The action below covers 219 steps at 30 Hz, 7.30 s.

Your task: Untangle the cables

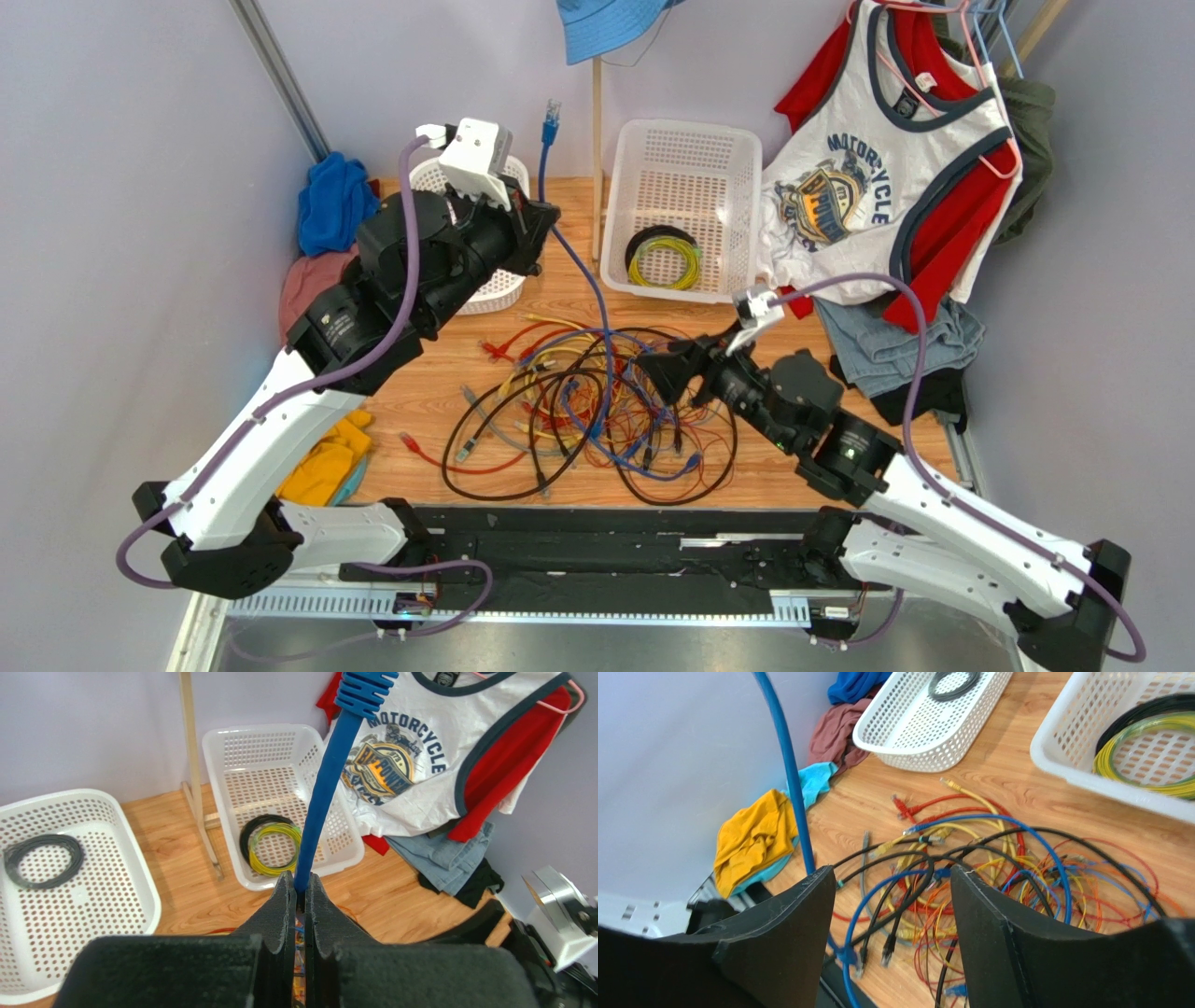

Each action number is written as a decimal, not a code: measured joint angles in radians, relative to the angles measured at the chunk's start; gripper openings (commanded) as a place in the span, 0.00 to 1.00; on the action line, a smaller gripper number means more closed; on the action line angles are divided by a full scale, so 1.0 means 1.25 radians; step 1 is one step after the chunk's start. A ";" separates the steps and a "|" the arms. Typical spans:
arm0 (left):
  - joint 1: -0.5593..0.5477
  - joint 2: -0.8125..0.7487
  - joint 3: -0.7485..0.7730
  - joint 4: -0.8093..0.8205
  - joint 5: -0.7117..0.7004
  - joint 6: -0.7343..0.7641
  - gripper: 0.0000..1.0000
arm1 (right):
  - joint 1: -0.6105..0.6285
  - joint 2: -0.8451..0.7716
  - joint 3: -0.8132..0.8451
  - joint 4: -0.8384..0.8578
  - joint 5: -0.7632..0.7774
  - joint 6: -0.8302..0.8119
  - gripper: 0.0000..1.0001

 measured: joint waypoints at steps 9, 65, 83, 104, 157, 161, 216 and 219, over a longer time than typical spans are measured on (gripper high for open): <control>0.005 0.042 0.084 0.000 -0.022 0.033 0.00 | 0.009 -0.093 -0.206 0.021 -0.163 0.037 0.69; 0.125 0.220 0.459 0.020 -0.270 0.220 0.00 | 0.103 -0.158 -0.185 -0.340 0.157 0.060 0.00; 0.480 0.493 0.437 -0.026 -0.153 0.071 0.00 | 0.103 -0.201 -0.243 -0.286 0.113 0.105 0.00; 0.611 0.832 0.536 0.143 -0.147 0.107 0.00 | 0.103 -0.058 -0.210 -0.234 0.112 0.098 0.00; 0.356 0.238 -0.061 0.231 -0.064 0.029 0.84 | 0.103 -0.100 -0.184 -0.190 0.062 0.074 0.00; 0.382 0.219 -0.161 0.217 -0.064 -0.008 0.95 | 0.103 -0.123 -0.179 -0.197 0.059 0.067 0.00; 0.094 0.124 -0.533 0.555 0.657 -0.417 0.00 | 0.103 -0.047 -0.060 -0.192 0.065 -0.002 0.68; 0.146 0.123 -0.419 0.424 0.602 -0.355 0.00 | 0.103 -0.085 -0.074 -0.200 0.077 0.002 0.67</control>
